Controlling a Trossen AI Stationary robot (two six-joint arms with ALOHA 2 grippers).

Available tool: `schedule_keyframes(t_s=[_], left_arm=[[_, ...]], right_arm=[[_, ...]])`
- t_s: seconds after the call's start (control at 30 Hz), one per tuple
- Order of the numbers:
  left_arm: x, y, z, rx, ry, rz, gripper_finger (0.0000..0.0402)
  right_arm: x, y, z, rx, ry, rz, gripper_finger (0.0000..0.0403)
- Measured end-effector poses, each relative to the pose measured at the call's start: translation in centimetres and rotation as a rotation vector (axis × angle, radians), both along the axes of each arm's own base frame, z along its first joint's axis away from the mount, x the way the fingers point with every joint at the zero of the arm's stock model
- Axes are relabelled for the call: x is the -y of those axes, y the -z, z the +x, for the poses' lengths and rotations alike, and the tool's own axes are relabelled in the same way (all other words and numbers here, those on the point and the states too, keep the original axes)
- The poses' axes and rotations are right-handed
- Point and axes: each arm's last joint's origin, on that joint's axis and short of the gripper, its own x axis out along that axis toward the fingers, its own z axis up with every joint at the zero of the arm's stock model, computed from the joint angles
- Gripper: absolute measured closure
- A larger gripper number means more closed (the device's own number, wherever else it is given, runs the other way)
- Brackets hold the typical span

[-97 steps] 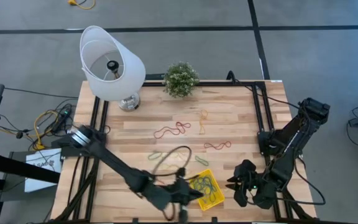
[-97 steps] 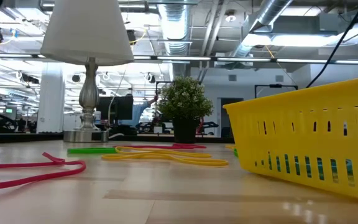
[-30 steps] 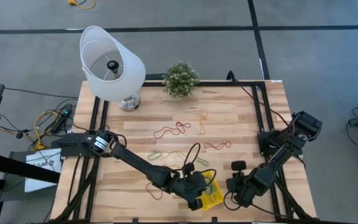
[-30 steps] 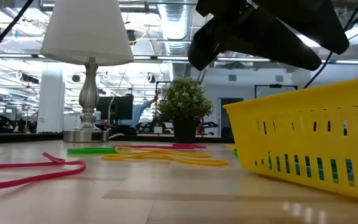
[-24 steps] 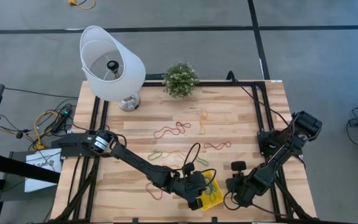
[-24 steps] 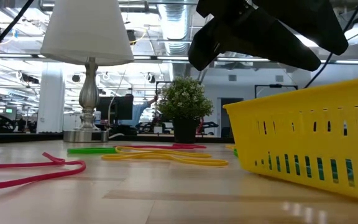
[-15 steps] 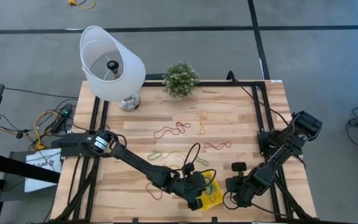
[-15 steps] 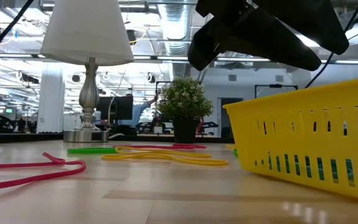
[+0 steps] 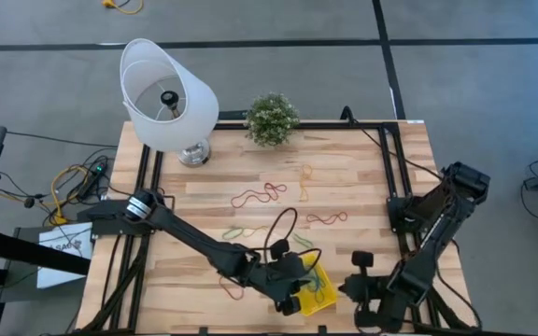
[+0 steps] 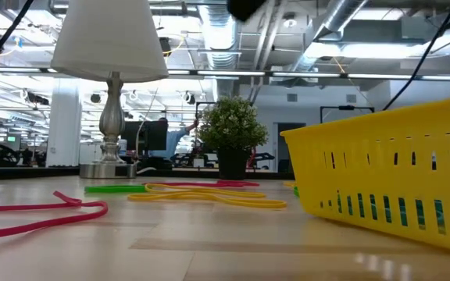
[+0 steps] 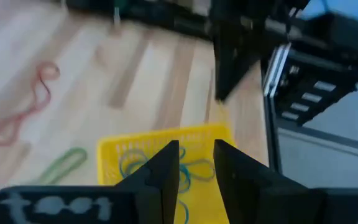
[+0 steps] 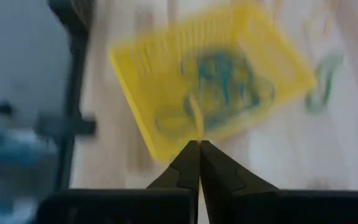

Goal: Pick and place items into bin
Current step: Put the yellow rubber band into the bin

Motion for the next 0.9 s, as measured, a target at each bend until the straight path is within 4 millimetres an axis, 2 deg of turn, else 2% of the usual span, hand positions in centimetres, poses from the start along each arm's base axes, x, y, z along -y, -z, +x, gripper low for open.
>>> schedule_keyframes(t_s=[0.13, 0.23, 0.5, 0.67, 0.9], left_arm=[[-0.1, -2.3, -0.9, 0.058, -0.015, 0.036, 0.0313], [-0.1, -3.1, -1.3, 0.078, -0.022, 0.058, 0.0313], [0.3, -2.9, -1.6, 0.062, -0.015, 0.071, 0.0313], [0.8, -2.4, -2.0, 0.021, -0.007, 0.090, 0.0313], [1.1, -1.4, -3.2, -0.092, -0.053, 0.074, 0.0313]], right_arm=[[-0.9, -1.7, 1.2, 0.144, -0.048, 0.001, 0.0402], [-1.2, -1.8, 2.5, 0.201, -0.084, 0.009, 0.0402], [-0.1, 0.8, 5.2, 0.156, -0.033, -0.082, 0.0403], [0.4, 2.0, 6.2, 0.123, -0.009, -0.106, 0.0403], [0.5, 4.0, 7.4, -0.079, -0.073, 0.079, 0.0393]])
